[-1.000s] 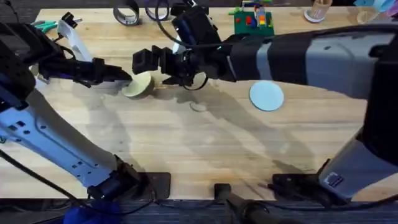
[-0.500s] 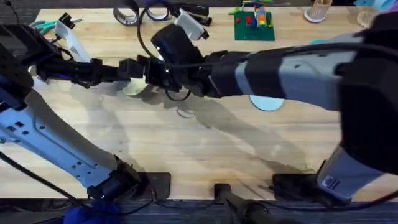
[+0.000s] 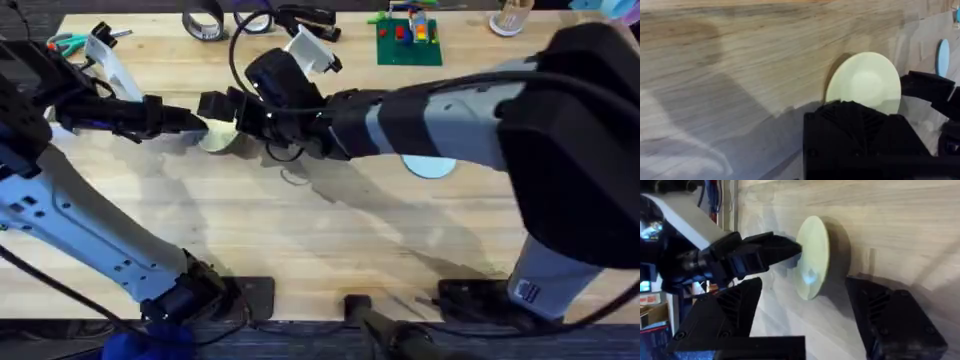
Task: Pick up the plates from the table one by one and place each into a slot on the dish rack.
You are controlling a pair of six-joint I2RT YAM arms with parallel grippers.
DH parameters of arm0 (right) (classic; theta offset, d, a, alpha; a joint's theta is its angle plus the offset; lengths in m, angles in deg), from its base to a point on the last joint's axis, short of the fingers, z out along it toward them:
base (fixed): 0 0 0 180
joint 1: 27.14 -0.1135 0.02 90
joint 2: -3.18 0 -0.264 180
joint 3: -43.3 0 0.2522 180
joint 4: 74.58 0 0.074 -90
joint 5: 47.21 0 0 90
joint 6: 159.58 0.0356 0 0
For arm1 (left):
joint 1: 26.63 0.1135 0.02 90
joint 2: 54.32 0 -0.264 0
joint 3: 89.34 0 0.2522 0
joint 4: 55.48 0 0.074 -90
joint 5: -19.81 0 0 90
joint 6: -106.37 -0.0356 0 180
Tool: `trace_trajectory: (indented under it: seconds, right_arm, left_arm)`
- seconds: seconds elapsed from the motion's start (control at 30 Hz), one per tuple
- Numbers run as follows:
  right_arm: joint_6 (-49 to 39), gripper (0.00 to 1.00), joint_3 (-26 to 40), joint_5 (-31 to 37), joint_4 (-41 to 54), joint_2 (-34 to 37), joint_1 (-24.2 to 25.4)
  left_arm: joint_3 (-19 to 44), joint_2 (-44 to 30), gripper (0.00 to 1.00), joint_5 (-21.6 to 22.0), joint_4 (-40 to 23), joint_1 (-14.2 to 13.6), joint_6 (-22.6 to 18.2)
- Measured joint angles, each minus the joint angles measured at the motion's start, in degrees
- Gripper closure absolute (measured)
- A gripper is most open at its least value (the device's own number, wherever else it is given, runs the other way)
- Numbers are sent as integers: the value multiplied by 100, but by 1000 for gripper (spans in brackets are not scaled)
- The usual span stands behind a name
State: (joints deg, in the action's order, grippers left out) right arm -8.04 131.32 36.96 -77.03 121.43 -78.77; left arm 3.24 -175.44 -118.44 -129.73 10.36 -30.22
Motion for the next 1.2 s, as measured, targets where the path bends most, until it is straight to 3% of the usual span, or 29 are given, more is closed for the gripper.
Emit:
trace_trajectory:
  seconds: [0.57, 1.2]
  right_arm:
    - [87, 6, 10, 201, -816, 416, 0]
    - [272, 6, 15, 199, -992, 425, -100]
  left_arm:
    - [0, 0, 963, 0, 2, -15, -15]
    - [9, 0, 963, 2, 4, -76, -17]
